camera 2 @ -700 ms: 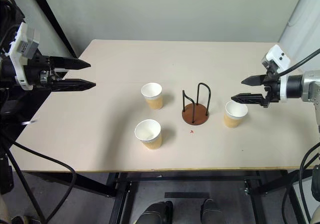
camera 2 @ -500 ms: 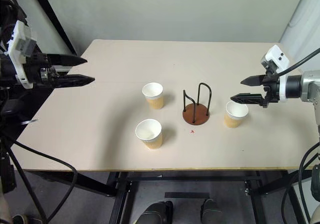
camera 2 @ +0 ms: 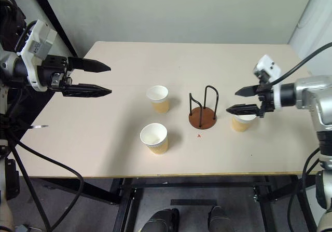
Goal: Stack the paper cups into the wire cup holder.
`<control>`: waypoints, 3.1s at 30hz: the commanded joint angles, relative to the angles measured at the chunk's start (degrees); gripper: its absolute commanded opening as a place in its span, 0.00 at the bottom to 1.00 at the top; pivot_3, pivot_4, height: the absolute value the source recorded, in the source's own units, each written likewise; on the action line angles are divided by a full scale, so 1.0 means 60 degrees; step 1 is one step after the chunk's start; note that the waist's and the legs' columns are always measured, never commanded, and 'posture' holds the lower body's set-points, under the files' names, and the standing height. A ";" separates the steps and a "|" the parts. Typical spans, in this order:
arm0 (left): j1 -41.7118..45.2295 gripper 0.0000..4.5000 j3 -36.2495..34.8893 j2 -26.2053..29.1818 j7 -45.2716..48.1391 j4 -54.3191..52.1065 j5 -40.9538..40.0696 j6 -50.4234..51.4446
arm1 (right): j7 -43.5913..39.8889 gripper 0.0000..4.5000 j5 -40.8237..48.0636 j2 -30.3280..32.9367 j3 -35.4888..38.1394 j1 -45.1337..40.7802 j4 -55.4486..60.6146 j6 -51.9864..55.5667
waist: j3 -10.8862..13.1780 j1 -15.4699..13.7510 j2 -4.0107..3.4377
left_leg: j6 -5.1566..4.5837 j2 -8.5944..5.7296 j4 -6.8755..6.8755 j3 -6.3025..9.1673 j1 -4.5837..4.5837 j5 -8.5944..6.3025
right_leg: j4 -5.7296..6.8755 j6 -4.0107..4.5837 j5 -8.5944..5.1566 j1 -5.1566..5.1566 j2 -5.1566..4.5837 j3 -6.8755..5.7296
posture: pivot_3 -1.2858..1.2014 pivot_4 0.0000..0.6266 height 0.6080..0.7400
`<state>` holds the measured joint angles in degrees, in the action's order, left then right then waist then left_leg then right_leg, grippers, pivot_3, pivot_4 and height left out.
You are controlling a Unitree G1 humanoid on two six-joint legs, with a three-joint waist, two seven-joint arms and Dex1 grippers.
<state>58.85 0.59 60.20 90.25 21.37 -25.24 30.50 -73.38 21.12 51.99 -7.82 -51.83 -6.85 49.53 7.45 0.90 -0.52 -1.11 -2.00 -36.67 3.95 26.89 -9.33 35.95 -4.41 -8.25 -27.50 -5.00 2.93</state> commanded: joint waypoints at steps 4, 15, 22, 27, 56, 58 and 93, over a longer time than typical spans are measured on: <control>-0.0484 1.00 -0.0481 0.0500 0.0247 -0.1100 -0.0460 0.0508 | -0.0117 1.00 -0.1112 -0.0750 -0.0827 -0.1255 -0.2159 -0.1460 | 0.0000 0.0026 0.0000 | -0.0004 0.0003 -0.0006 0.0002 -0.0006 0.0003 | 0.0005 0.0014 0.0010 -0.0001 0.0000 0.0000 | 0.52 0.24 1.00; -0.1226 1.00 -0.1155 0.0664 -0.0317 -0.1790 -0.0785 0.0860 | -0.0260 1.00 -0.2167 -0.1836 -0.1028 -0.2484 -0.4672 -0.3040 | 0.0000 0.0037 0.0000 | 0.0005 0.0010 -0.0009 0.0003 0.0002 0.0000 | -0.0001 0.0059 0.0029 -0.0012 -0.0002 -0.0014 | 0.52 0.24 1.00; -0.1463 1.00 -0.1344 0.0743 -0.0563 -0.2011 -0.0923 0.0939 | -0.0309 1.00 -0.2662 -0.2518 -0.1102 -0.2801 -0.5541 -0.3718 | 0.0000 0.0053 -0.0001 | 0.0012 0.0016 -0.0006 0.0004 0.0000 -0.0001 | 0.0002 0.0080 0.0042 -0.0022 -0.0001 -0.0018 | 0.52 0.24 1.00; -0.1572 1.00 -0.1432 0.0805 -0.0647 -0.2073 -0.0959 0.0959 | -0.0250 1.00 -0.2967 -0.2868 -0.1062 -0.2874 -0.5978 -0.4051 | 0.0000 0.0053 -0.0001 | 0.0020 0.0016 -0.0006 0.0004 0.0003 -0.0006 | 0.0000 0.0091 0.0043 -0.0027 -0.0002 -0.0018 | 0.52 0.24 1.00; -0.2070 1.00 -0.0962 0.0854 0.0050 -0.3255 -0.1547 0.1733 | -0.0859 0.01 -0.1313 -0.1589 -0.0321 -0.0431 0.0396 -0.0532 | 0.0000 0.0046 0.0000 | 0.0046 0.0027 0.0002 0.0007 0.0007 -0.0013 | 0.0007 0.0131 0.0025 -0.0033 -0.0002 -0.0047 | 0.52 0.24 1.00; -0.2078 1.00 -0.0898 0.0844 0.0098 -0.3369 -0.1608 0.1764 | -0.0640 0.01 -0.1173 -0.1627 -0.0325 -0.0262 0.0713 -0.0332 | 0.0000 0.0056 -0.0001 | 0.0045 0.0027 0.0000 0.0007 0.0006 -0.0003 | 0.0010 0.0131 0.0025 -0.0031 -0.0002 -0.0047 | 0.52 0.24 1.00; -0.1118 1.00 0.0038 0.0390 0.0273 -0.2912 -0.1311 0.1290 | -0.0856 1.00 -0.0775 0.0147 -0.0658 0.0229 0.1427 -0.0885 | -0.0001 -0.0003 0.0001 | 0.0041 0.0023 0.0005 0.0019 0.0007 0.0033 | 0.0000 0.0137 0.0030 -0.0008 -0.0002 -0.0054 | 0.52 0.24 1.00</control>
<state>50.66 1.30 62.38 90.16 3.82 -33.29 39.11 -77.59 15.53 51.06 -14.82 -49.89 -0.61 44.59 7.45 0.88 -0.52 -0.86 -1.87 -36.64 4.07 26.94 -9.14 35.94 -3.60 -8.07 -27.55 -5.01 2.61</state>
